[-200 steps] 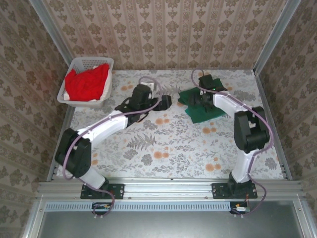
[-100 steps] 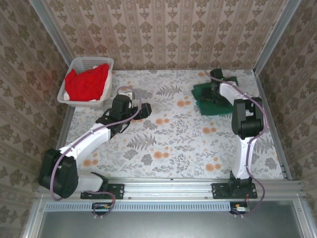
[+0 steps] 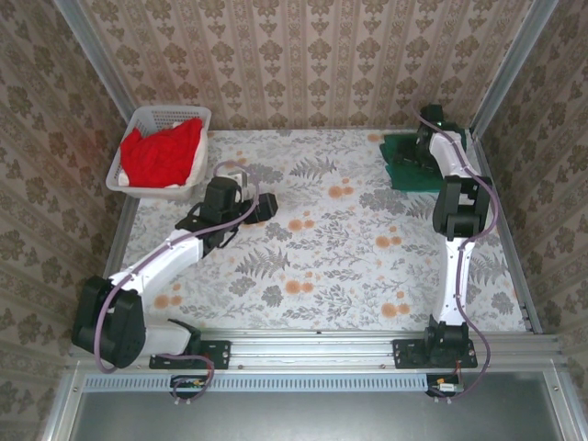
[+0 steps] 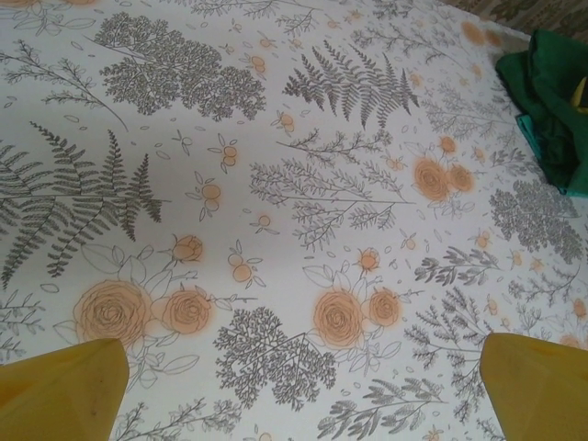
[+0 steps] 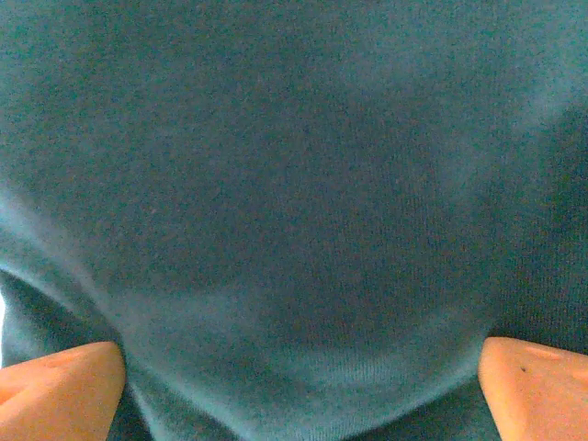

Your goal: Fold and stack the t-shirts

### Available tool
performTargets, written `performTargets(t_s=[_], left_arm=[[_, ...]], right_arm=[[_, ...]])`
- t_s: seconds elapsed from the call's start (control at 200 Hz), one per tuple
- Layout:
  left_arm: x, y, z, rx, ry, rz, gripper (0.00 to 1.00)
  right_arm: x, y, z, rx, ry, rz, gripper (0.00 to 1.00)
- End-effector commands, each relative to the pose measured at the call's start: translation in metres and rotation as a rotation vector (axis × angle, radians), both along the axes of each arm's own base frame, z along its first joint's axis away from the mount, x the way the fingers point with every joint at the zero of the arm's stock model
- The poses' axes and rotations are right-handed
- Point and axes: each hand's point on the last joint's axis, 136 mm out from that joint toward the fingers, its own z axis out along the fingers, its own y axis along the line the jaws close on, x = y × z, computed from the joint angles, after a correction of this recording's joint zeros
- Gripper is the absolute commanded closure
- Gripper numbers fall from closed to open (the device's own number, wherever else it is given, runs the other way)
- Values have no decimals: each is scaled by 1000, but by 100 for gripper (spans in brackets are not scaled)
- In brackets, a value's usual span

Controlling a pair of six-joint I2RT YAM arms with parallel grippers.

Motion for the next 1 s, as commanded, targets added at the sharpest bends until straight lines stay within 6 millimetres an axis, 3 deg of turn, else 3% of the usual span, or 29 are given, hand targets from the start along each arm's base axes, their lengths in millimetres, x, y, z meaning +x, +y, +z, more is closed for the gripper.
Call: performTargets(t_s=[0.0, 0.1, 0.11, 0.115, 0.13, 0.14, 0.15, 0.16, 0.17, 0.175, 0.18, 0.185, 0.2, 0.205, 0.21, 0.22, 0.225, 0.24, 0.245, 0.25, 0.265, 0.27, 0.365, 0.445, 0.485, 0.58, 0.705, 0.77, 0.995], left_arm=[[-7, 14, 8, 43, -27, 11, 0], [-12, 26, 14, 63, -51, 33, 0], [-13, 27, 14, 67, -51, 33, 0], [-13, 27, 15, 66, -54, 34, 0], [-15, 28, 16, 68, -59, 32, 0], [-16, 29, 16, 72, -60, 31, 0], [-14, 34, 17, 73, -65, 44, 0], [-14, 38, 17, 75, -68, 54, 0], [-14, 40, 18, 76, -73, 57, 0], [-14, 42, 18, 78, -74, 60, 0], [-14, 43, 19, 80, -78, 62, 0], [-15, 44, 19, 81, -81, 64, 0], [-16, 47, 20, 86, -87, 71, 0], [-16, 48, 20, 90, -89, 71, 0], [-16, 50, 20, 95, -91, 74, 0], [-17, 52, 21, 103, -99, 81, 0], [-17, 53, 21, 106, -103, 81, 0], [-18, 58, 23, 121, -114, 91, 0], [-18, 59, 23, 128, -118, 95, 0], [-19, 61, 23, 135, -123, 97, 0], [-19, 66, 23, 156, -131, 108, 0], [-20, 68, 24, 164, -136, 116, 0], [-26, 112, 28, 363, -213, 231, 0], [-33, 143, 20, 541, -256, 283, 0], [-35, 157, 14, 647, -286, 302, 0], [-41, 185, -8, 764, -288, 358, 0], [-38, 198, -44, 646, -275, 329, 0], [-30, 205, -48, 556, -302, 339, 0], [4, 206, -39, 455, -434, 330, 0]], right_arm=[[-18, -2, 64, -39, -55, -37, 0], [-34, -1, 92, -56, -140, -61, 0], [-34, -1, 105, -58, -173, -61, 0], [-37, -1, 96, -56, -154, -60, 0], [-39, 0, 108, -57, -187, -60, 0], [-43, 0, 99, -56, -169, -60, 0], [-44, 0, 110, -57, -196, -62, 0], [-49, 1, 100, -56, -178, -62, 0], [-50, 1, 111, -59, -205, -63, 0], [-53, 1, 103, -58, -188, -64, 0], [-52, 1, 112, -60, -213, -66, 0], [-56, 1, 101, -58, -191, -66, 0], [-59, 2, 111, -57, -220, -67, 0], [-63, 3, 100, -55, -197, -67, 0], [-63, 3, 111, -56, -224, -68, 0], [-66, 3, 111, -55, -233, -68, 0], [-71, 4, 99, -52, -207, -68, 0], [-73, 5, 111, -54, -246, -68, 0], [-76, 5, 102, -52, -228, -69, 0], [-76, 6, 114, -55, -261, -69, 0], [-85, 7, 100, -54, -241, -70, 0], [-84, 7, 113, -56, -279, -71, 0], [-122, 17, 108, -45, -392, -80, 0], [-155, 25, 110, -55, -500, -93, 0], [-171, 30, 121, -88, -600, -89, 0], [-196, 49, 112, -216, -759, 39, 0], [-210, 50, 74, -297, -709, 88, 0], [-208, 45, 56, -312, -665, 71, 0], [-181, 43, 65, -353, -748, 65, 0]])
